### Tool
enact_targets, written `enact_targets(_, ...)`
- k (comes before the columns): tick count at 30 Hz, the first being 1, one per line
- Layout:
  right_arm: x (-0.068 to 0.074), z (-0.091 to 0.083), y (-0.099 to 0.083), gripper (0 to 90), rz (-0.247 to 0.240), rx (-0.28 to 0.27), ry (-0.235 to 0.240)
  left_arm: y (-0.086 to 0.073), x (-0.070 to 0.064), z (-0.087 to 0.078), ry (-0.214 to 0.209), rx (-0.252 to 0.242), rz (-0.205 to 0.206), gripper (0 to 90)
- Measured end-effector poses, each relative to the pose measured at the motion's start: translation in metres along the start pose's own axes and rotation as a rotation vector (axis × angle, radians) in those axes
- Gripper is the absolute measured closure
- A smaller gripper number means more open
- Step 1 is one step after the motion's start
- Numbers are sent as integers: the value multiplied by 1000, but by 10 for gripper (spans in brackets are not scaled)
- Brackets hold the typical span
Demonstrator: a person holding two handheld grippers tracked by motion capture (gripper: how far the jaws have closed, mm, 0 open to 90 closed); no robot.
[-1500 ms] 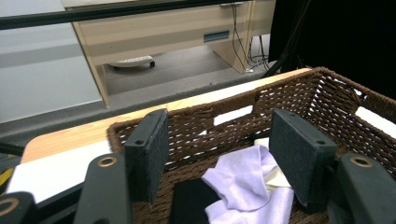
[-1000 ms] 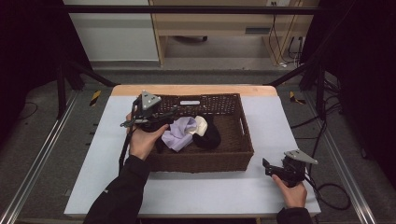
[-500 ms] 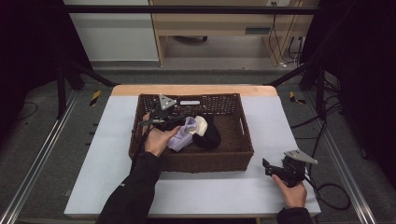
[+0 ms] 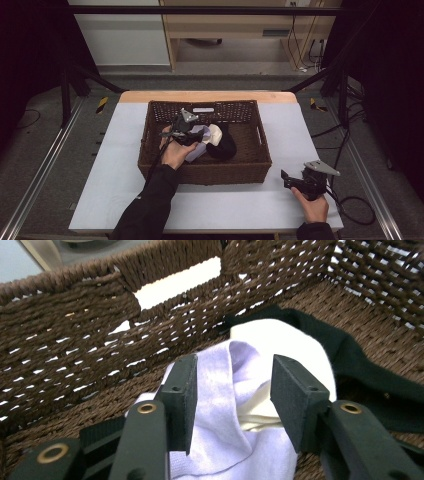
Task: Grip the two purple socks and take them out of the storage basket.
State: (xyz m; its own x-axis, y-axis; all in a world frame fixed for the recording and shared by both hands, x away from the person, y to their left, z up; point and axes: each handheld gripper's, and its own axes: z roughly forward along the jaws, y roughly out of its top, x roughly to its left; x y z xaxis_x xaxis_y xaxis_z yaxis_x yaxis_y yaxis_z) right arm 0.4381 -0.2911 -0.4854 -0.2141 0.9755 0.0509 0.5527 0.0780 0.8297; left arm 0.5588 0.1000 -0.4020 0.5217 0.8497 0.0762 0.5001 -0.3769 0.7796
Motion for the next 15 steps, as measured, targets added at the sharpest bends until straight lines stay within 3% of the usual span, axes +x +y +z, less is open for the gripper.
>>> enact_targets(15, 0, 0, 0, 61, -1, 3, 1, -8, -3, 15, 41, 117, 43, 537)
